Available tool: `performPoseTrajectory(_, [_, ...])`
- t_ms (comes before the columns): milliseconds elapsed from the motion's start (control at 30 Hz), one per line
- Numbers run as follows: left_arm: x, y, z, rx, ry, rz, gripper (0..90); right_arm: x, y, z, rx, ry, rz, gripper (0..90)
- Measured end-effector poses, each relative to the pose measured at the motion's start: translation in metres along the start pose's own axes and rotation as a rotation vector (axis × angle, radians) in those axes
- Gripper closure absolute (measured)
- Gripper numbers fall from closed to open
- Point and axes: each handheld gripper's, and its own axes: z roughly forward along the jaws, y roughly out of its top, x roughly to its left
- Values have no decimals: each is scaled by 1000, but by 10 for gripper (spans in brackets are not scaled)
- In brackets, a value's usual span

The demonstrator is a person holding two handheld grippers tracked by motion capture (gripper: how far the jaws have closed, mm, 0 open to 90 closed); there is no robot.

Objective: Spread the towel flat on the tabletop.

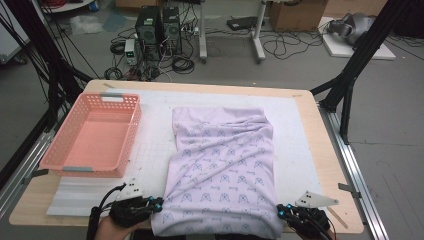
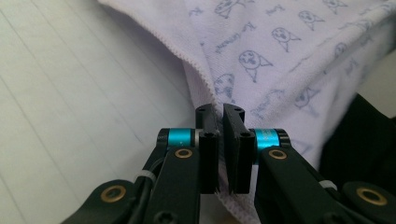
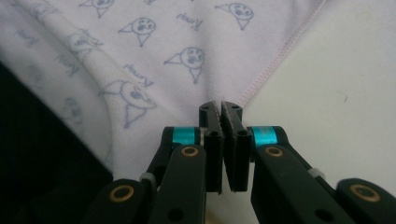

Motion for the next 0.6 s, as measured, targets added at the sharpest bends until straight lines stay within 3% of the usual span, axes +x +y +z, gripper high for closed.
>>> performPoseTrajectory(167, [-7,-8,-4,37,-67,30,820,8,-8,-18,41,46,-18,875])
performPoseTrajectory(200, [-6,-7,-3,25,-52,27,750,9,-9,-20,37,45,-14,864])
performPoseTrajectory(267, [0,-4,-2,-11,-32,-25,524,8,-7,-21,11,46,2,777])
performPoseTrajectory(333, [6,1,-2,-66,-16,-73,456,5,-4,-20,-39,19,25,664])
performPoseTrajectory(400, [13,8,1,-103,14,-92,448,2,2,-16,-63,-16,32,648])
performPoseTrajectory(467, [22,16,11,-118,49,-111,450,-2,9,-7,-76,-47,38,646])
performPoseTrajectory(600, [36,32,34,-116,81,-140,468,-10,19,16,-85,-123,52,635])
